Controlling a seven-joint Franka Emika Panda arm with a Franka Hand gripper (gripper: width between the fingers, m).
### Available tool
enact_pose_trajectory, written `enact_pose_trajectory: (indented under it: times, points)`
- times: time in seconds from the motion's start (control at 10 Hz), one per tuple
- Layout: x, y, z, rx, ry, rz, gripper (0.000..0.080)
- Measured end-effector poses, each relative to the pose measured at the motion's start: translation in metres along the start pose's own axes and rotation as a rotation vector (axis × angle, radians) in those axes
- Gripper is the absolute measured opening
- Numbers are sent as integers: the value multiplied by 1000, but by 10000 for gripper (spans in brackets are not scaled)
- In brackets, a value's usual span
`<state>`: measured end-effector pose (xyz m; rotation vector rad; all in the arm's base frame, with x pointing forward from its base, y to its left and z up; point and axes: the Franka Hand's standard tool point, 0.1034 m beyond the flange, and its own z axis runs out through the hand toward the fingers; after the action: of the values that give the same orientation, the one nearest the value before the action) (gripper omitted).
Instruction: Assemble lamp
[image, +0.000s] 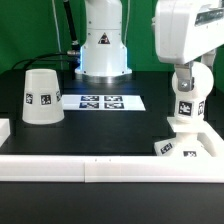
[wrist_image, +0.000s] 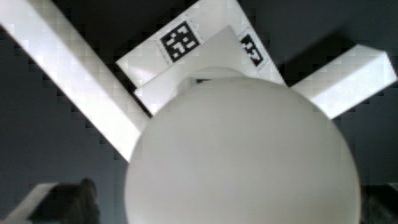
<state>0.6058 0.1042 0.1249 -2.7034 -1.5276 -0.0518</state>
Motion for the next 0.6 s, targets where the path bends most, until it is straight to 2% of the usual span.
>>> enact_pose_trajectory:
  times: [0.2,0.3,0.4,0.6]
  points:
    - [-2,1,2,0,-5,-152,699]
    - [-2,1,2,0,-5,-130,699]
    - [-3,1,2,0,-5,-130,590]
    - [-3,1,2,0,-5,-125,574]
